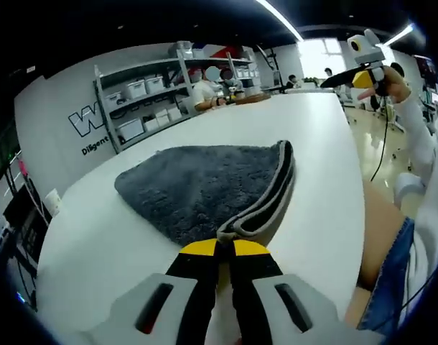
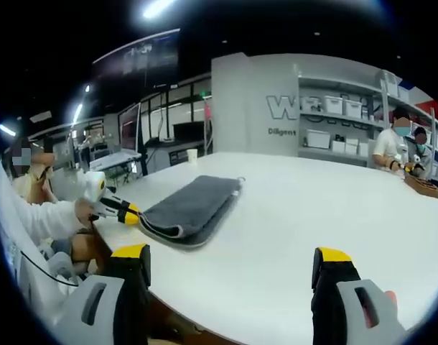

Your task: Open the folded towel by lifting each exposed corner and separating the folded layers until the towel lies flat within the target outline without major curled edges

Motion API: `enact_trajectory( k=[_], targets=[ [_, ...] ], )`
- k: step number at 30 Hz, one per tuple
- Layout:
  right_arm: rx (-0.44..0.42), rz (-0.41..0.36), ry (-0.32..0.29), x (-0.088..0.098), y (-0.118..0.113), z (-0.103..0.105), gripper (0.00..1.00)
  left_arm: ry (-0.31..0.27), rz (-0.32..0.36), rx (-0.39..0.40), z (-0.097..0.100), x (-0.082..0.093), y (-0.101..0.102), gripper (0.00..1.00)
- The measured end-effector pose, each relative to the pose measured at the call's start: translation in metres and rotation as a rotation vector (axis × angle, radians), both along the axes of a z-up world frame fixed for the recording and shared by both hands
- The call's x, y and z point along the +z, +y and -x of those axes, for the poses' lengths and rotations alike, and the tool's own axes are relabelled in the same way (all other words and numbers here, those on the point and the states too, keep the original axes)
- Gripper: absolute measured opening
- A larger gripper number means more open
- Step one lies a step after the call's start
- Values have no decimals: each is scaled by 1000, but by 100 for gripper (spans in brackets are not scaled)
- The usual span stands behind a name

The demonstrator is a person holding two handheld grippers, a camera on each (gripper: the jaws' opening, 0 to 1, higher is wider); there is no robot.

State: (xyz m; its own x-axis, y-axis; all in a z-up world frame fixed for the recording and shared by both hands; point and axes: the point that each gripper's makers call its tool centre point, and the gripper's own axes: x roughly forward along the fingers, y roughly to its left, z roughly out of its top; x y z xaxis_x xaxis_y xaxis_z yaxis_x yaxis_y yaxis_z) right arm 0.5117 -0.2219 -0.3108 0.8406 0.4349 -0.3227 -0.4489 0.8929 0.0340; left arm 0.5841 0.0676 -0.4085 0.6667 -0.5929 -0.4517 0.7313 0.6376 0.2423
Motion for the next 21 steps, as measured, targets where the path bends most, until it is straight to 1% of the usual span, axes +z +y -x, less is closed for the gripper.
enact_trajectory(
  k=[4,6,9,11,13,16,19,21],
  targets=[
    [2,4,1,0,1,0,93,-25,-32,23,0,3,11,5],
    [2,3,2,1,2,-1,93,-23,-28,33,-1,4,14,5],
    [4,7,5,0,4,-3,93,-16,-13,40,-3,4,15,5],
    [7,8,5,0,5,-4,93,-26,-18,36,-3,6,13,6],
    [6,3,-17,5,6,-5,94,-28,-18,34,-2,8,13,8],
    [8,-5,-40,10,7,-5,95,-10,9,49,-1,11,15,10],
    [10,-8,-41,10,8,-7,96,4,66,68,1,16,15,13],
    [9,-5,-38,9,8,-7,96,19,95,83,3,20,17,18]
  ],
)
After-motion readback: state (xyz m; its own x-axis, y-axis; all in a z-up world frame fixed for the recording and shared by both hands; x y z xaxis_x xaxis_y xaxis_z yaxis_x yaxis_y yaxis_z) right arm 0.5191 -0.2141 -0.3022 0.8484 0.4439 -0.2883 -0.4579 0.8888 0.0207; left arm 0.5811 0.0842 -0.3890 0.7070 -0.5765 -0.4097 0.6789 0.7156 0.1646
